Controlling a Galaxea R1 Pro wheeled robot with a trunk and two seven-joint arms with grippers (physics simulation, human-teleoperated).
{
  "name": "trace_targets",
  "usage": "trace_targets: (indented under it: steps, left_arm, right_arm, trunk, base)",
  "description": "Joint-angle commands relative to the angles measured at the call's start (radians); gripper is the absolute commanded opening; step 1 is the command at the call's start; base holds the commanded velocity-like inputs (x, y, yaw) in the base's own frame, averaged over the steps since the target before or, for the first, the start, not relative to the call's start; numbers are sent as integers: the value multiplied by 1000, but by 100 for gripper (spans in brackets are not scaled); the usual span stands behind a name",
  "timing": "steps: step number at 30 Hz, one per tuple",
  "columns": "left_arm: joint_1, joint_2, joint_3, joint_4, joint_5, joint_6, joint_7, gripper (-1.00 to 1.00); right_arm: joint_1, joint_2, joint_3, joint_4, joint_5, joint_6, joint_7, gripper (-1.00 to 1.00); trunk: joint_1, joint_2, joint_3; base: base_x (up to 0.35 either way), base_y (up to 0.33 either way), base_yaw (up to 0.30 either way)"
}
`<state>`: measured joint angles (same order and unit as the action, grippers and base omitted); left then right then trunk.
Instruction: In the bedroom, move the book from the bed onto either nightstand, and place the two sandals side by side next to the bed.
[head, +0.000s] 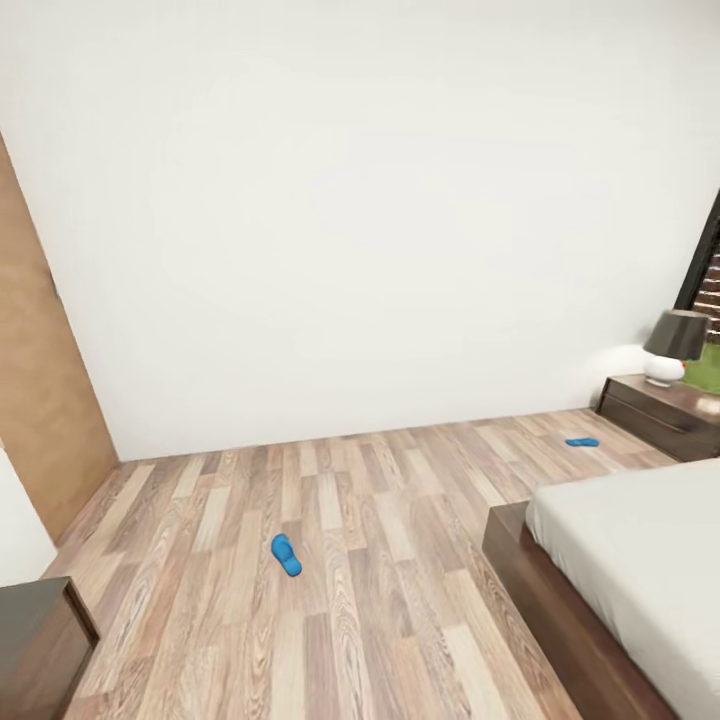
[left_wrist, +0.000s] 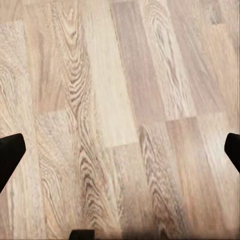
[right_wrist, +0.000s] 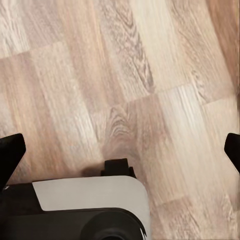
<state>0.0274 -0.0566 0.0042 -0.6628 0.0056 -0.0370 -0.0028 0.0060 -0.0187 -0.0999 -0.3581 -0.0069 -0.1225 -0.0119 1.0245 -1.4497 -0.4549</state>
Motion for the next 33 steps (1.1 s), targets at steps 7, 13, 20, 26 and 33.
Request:
trace_targets:
  steps: [7,13,20,26,33]
  left_arm:
    - [0,0,0,-2,1,-1,0,100]
    - [0,0,0,-1,2,-1,-1,100]
    - [0,0,0,-1,1,2,-3,100]
    - [0,0,0,-1,2,2,-3,100]
    - [0,0,0,-1,2,2,-3,100]
  right_arm:
    - [0,0,-1,-1,-1,-2,-2,100]
    - [0,0,-1,-1,-1,-2,-3,100]
    - [0,0,-1,-1,-1,-2,-3,100]
    - [0,0,-2,-1,-1,-2,-3,100]
    - [0,0,-1,-1,-1,-2,-3,100]
  trunk:
    - [1,0,0]
    - [1,0,0]
    - [1,0,0]
    - [1,0,0]
    - [1,0,0]
  base:
    - [265,-159,-63]
    - [296,-39,-4]
    - [314,-4,0]
    - [317,0,0]
    - [317,-5,0]
